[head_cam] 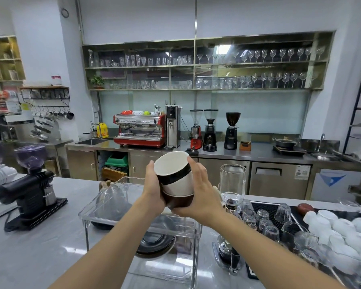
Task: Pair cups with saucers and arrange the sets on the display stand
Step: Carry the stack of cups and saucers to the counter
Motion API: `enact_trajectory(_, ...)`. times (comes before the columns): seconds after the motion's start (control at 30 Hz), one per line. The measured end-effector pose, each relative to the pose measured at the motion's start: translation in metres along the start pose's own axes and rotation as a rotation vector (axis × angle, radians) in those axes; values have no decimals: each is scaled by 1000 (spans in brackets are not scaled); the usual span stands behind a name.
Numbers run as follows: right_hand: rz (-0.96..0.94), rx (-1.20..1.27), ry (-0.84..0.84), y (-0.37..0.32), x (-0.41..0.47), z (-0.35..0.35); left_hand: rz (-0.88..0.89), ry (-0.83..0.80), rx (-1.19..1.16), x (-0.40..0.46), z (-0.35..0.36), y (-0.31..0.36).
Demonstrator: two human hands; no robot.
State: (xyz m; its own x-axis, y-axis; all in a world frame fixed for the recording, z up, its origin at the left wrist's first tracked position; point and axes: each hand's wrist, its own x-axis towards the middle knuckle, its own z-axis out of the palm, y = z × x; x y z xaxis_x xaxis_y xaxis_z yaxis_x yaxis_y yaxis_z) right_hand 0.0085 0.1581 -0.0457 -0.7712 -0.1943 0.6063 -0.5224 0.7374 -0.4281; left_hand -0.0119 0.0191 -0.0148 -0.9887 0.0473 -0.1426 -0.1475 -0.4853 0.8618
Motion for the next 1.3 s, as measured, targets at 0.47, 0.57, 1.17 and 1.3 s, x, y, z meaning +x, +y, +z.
enact_trajectory(0.47, -45, 15, 124, -9, -6, -58, 110, -80, 22, -29, 47, 13)
enact_trajectory(0.57, -35, -33, 173, -4, -17, -76, 107, -123, 31, -37, 65, 8)
enact_trajectory(1.17, 68, -88, 240, 53, -127, -99, 19, -176, -3, -83, 107, -106)
enact_trajectory(1.3, 59, -18, 182, 80, -156, -80, 10, -138, 17, -86, 97, -147)
